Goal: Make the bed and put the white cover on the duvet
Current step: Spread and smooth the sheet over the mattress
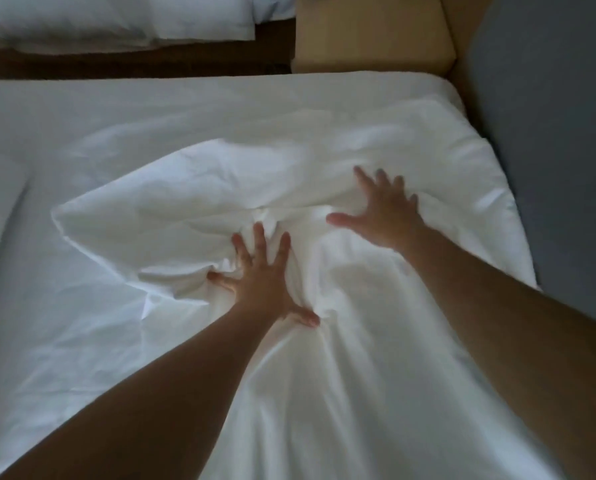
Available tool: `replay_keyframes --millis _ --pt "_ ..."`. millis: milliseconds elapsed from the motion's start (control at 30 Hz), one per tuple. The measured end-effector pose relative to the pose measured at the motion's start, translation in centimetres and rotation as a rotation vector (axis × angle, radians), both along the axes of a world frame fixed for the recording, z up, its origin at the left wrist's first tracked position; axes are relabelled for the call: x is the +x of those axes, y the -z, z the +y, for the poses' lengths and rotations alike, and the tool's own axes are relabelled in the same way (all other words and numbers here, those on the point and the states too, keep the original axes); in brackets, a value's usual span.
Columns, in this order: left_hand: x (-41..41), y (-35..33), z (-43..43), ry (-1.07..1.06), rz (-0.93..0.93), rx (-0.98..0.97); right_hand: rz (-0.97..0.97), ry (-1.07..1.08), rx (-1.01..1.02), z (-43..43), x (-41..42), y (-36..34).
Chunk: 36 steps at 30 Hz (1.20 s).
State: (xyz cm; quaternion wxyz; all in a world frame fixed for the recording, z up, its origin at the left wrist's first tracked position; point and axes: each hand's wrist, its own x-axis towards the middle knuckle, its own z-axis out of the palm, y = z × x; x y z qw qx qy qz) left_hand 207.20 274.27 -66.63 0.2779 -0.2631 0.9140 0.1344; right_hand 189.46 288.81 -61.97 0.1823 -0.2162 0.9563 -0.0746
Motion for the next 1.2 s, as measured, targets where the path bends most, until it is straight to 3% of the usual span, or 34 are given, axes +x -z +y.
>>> replay_keyframes --millis 67,233,300,400,433,500,567,667,767,833,900,933,967,1033,1100,1200 --pt "0.0 0.0 -0.1 0.005 -0.006 0.012 0.002 -0.205 0.114 -2.0 5.8 4.0" --pt "-0.3 -0.7 -0.7 0.026 0.003 0.03 0.08 -0.133 0.153 -3.8 8.8 7.9" --pt "1.3 -0.9 -1.1 -0.026 0.206 0.03 0.064 -0.156 0.199 -4.1 8.3 8.0" --pt "6.9 -0.9 -1.3 -0.397 0.843 -0.102 0.063 -0.139 0.22 -4.4 8.4 8.3" --pt "8.9 -1.0 -1.6 -0.589 0.93 -0.19 0.056 -0.131 0.231 -4.5 8.5 8.2" --pt "11.8 -1.1 -3.3 -1.034 0.815 -0.19 0.067 -0.125 0.253 -4.7 8.7 8.1" --pt "12.5 -1.6 -5.6 -1.232 0.668 0.021 0.078 -0.121 0.265 -4.8 8.8 7.7" --pt "10.9 -3.6 -6.7 -1.013 0.794 0.134 0.07 -0.136 0.292 -5.1 9.1 7.1" --pt "7.6 -6.8 -4.2 -0.589 0.699 0.095 -0.069 -0.055 0.231 -5.3 8.8 5.9" --pt "6.1 -7.8 -1.9 -0.344 0.555 0.097 -0.288 0.128 -0.101 -5.0 9.2 3.0" --pt "5.6 -7.8 0.2 -0.204 0.425 0.098 -0.686 0.324 -0.687 -3.4 11.4 -0.2" --pt "5.4 -7.5 1.1 -0.164 0.39 0.102 -0.757 0.387 -0.882 -2.9 13.1 -1.5" --pt "5.5 -7.3 1.8 -0.134 0.358 0.103 -0.75 0.34 -0.942 -2.9 14.7 -2.2" --pt "5.9 -6.9 2.9 -0.085 0.299 0.104 -0.583 0.208 -0.835 -3.7 17.0 -1.7" --pt "6.9 -6.6 3.2 -0.062 0.291 0.072 -0.425 0.347 -0.792 -5.2 17.0 -0.1" --pt "9.5 -5.9 1.8 -0.052 0.351 -0.106 -0.522 0.581 -0.82 -7.1 15.7 1.8"
